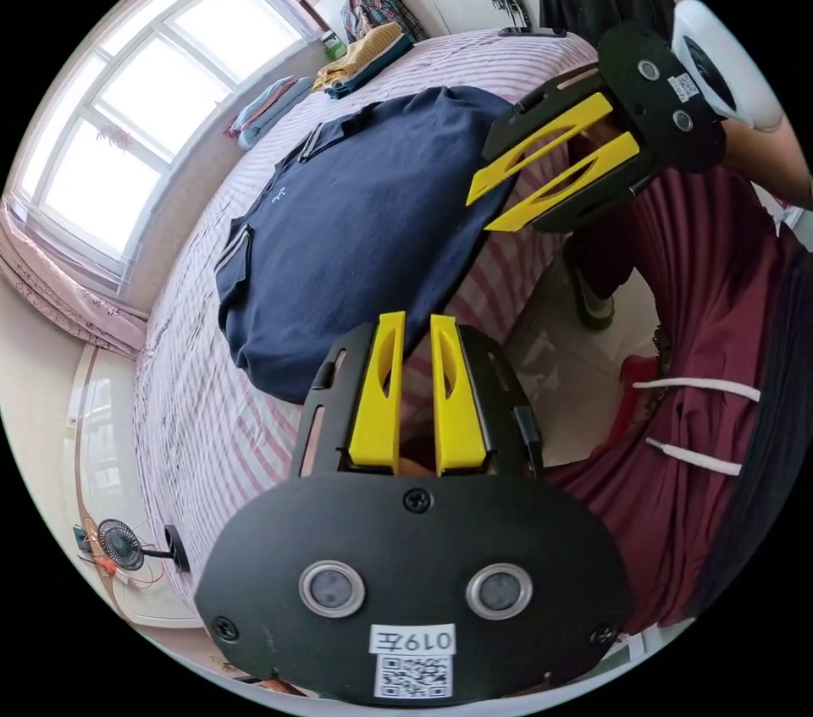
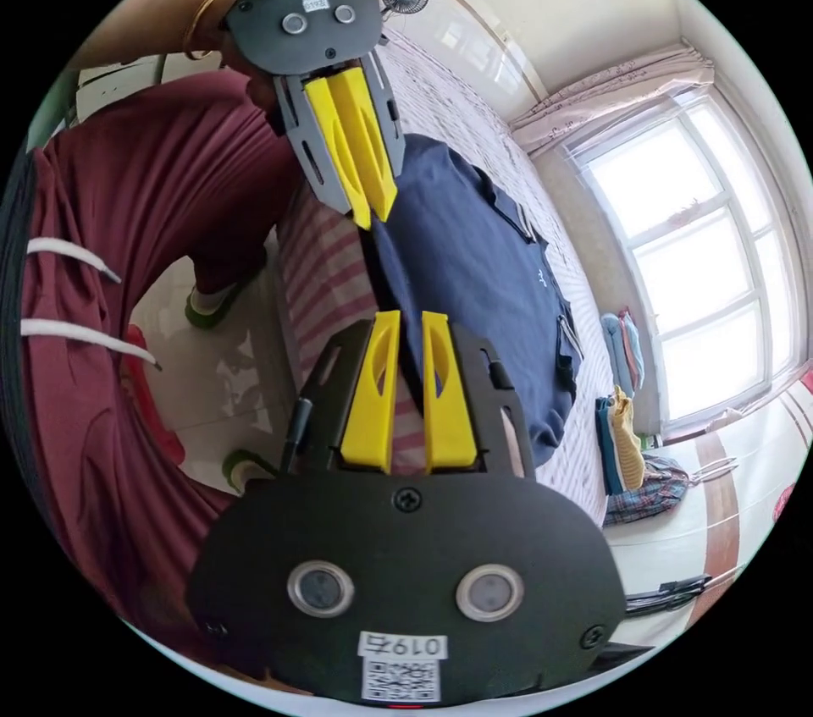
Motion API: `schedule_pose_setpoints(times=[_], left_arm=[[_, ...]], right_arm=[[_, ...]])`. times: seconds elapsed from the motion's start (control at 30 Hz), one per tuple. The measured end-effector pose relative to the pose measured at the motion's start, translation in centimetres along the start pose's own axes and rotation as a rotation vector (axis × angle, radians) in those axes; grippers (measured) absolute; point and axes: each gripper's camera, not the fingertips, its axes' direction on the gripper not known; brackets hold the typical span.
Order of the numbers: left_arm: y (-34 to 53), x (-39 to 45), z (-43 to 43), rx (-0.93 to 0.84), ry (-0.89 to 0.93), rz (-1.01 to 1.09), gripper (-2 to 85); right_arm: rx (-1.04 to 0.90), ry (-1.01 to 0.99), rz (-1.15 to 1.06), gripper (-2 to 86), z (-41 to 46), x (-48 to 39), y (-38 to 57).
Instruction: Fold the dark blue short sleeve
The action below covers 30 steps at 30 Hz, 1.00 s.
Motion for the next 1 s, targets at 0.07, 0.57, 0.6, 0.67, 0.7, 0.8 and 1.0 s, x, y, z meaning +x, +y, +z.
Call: schedule_pose_setpoints(times=[0.07, 0.57, 0.6, 0.67, 0.7, 0.8, 1.0], left_arm=[[1.0, -1.1, -0.9, 0.03, -0.008, -0.042, 3.3], [2.1, -4.9, 2.3, -0.145, -0.07, -0.071, 1.0], [2.2, -5.1, 2.3, -0.148, -0.068, -0.074, 1.0], [2.6, -5.7, 2.2, -0.154, -0.066, -0.076, 1.0], [2.7, -5.8, 2.1, -0.154, -0.072, -0.075, 0.9], [3.8, -6.9, 2.1, -0.155, -0.081, -0.101, 0.9], [5.2, -9.3, 2.9, -0.2, -0.036, -0.116, 0.8]], right_arm=[[-0.021, 0.016, -0.001, 7.2, -0.5, 0.0, 0.9], [-0.198, 0.063, 0.045, 0.9, 0.3, 1.6, 6.2], [-0.201, 0.043, 0.052, 0.5, 0.3, 1.9, 6.5], [-0.199, 0.016, 0.071, 0.3, 0.0, 2.6, 7.1], [-0.187, 0.007, 0.091, 0.3, -0.3, 3.2, 7.6], [-0.2, 0.024, 0.121, 0.2, -0.3, 4.1, 9.0], [-0.252, -0.008, 0.094, -0.3, 0.9, 4.5, 11.3]])
